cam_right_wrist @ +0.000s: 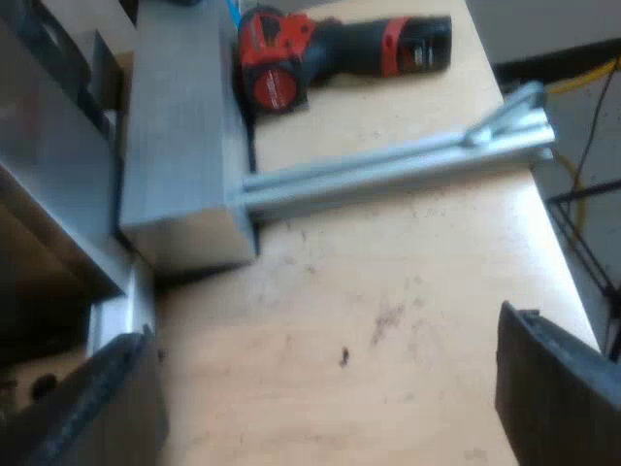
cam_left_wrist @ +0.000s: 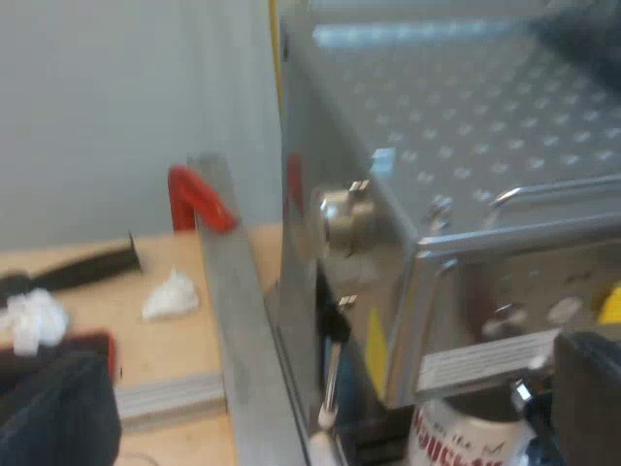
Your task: Place mug into machine
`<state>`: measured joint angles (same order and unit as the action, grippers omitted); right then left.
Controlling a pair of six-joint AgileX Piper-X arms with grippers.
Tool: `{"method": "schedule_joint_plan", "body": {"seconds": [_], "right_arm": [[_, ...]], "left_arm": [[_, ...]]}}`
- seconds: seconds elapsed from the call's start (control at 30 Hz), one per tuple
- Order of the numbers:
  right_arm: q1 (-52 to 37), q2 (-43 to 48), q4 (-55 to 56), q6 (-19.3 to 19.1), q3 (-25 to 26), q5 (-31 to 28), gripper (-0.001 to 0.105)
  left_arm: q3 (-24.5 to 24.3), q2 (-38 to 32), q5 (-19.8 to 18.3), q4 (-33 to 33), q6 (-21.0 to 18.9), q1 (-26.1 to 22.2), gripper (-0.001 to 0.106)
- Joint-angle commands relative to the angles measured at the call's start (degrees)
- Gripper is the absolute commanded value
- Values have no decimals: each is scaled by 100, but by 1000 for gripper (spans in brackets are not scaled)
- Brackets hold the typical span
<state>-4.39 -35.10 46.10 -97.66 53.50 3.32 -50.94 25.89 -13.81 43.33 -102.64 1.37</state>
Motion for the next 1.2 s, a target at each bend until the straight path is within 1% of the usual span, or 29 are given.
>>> {"method": "schedule_joint_plan", "body": {"seconds": [0.03,0.17,0.23,0.27,0.33,0.4,0.47,0.5,0.53,0.57,0.63,0.73,0.8,0.87,0.97,1.03,1.07,1.1,1.13,1.2], "right_arm": [[-75,601,258,-29,-268,35,72],[-76,1199,574,-58,-450,66,72],[-76,1665,755,-218,-530,66,72],[-76,1815,797,-239,-551,66,72],[-76,2183,951,-293,-603,66,72],[-76,2477,1048,-306,-645,66,72],[-76,2730,1196,-304,-689,66,72],[-76,2823,1230,-304,-704,54,72],[-76,3087,1435,-352,-763,53,72],[-76,3205,1494,-379,-789,53,72],[-76,3527,1704,-396,-883,53,72],[-76,3859,1855,-396,-985,53,72],[-59,3802,2153,-412,-932,-2,72],[-60,3824,2121,-415,-975,118,72],[-60,3828,1854,-415,-1050,186,72],[-60,3813,1522,-415,-1152,212,72],[-60,3812,1459,-415,-1176,212,72],[-60,3812,1362,-415,-1220,212,72],[-60,3812,1138,-415,-1367,212,72],[-60,3812,1060,-419,-1526,212,72]], "left_arm": [[25,-467,34,218,29,36,93],[224,-1007,34,444,95,158,93],[422,-1396,34,576,142,229,93],[501,-1551,34,618,135,227,93],[719,-1987,34,878,117,227,93],[880,-2301,34,1170,120,227,93],[946,-2498,34,1299,120,227,93],[1060,-2851,34,1638,120,227,93],[1120,-3108,34,1830,120,227,93],[1135,-3174,34,1936,120,227,93],[1164,-3493,34,2363,94,227,93],[1125,-3446,-18,2884,95,207,93],[1124,-3471,3,2913,95,208,93],[1137,-3470,2,2808,95,208,93],[1221,-3470,181,2414,111,208,93],[1405,-3460,430,1877,111,208,93],[1423,-3460,446,1832,111,208,93],[1555,-3459,526,1561,111,208,93],[1668,-3459,539,1409,111,208,93],[1755,-3459,544,1307,111,208,93]]}}
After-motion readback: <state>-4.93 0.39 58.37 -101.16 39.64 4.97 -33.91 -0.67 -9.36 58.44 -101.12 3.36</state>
